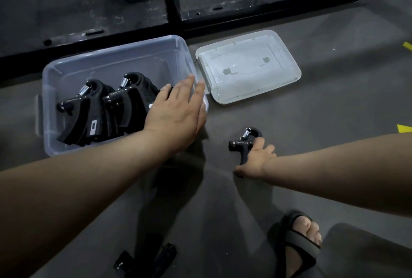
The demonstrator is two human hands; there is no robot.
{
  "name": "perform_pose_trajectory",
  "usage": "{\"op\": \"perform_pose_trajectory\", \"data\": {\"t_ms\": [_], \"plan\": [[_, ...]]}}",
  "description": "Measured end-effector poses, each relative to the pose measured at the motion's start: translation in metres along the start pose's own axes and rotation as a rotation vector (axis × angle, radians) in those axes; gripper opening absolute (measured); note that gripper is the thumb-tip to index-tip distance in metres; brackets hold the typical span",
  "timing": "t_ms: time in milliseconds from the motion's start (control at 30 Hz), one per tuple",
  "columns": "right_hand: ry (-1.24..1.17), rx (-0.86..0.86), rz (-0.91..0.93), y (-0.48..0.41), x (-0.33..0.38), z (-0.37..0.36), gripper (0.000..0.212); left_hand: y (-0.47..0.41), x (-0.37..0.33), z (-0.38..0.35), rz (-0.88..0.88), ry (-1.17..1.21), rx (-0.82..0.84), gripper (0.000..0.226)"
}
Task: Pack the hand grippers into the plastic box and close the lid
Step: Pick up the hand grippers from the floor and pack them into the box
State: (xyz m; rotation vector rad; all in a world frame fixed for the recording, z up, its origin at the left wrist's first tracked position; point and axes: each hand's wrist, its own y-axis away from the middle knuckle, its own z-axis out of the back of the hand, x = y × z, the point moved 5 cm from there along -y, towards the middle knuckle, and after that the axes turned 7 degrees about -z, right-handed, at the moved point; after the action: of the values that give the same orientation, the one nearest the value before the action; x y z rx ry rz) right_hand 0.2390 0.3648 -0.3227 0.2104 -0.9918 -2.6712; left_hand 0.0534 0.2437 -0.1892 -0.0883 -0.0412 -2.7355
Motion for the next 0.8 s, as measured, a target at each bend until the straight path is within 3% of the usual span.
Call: {"op": "perform_pose_trajectory", "data": {"t_ms": [100,267,400,533,633,700,800], "plan": [[-0.12,0.044,-0.068,-0.012,0.0,0.016,0.082,0.004,0.002,0.002,-0.021,0.011,-0.029,0.063],[-0.024,0.034,0.028,-0.016,-0.006,0.023,0.116,0.016,0.014,0.0,-0.046,0.003,-0.065,0.059],[0.025,-0.064,0.109,-0.003,0.006,0.0,0.111,0.022,0.037,0.001,0.027,0.013,-0.037,0.062],[-0.002,-0.122,0.017,-0.002,0.017,-0.007,0.103,0.031,0.05,0.002,0.02,-0.022,-0.09,0.058],[-0.309,0.058,-0.061,-0.001,0.019,0.005,0.084,0.04,0.054,-0.001,0.002,-0.034,-0.106,0.057],[-0.621,0.23,0.0,0.009,0.028,0.022,0.057,0.045,0.058,-0.004,0.003,-0.024,-0.111,0.056],[-0.881,0.234,0.142,0.021,0.05,0.071,0.013,0.049,0.062,-0.008,0.005,-0.01,-0.138,0.055]]}}
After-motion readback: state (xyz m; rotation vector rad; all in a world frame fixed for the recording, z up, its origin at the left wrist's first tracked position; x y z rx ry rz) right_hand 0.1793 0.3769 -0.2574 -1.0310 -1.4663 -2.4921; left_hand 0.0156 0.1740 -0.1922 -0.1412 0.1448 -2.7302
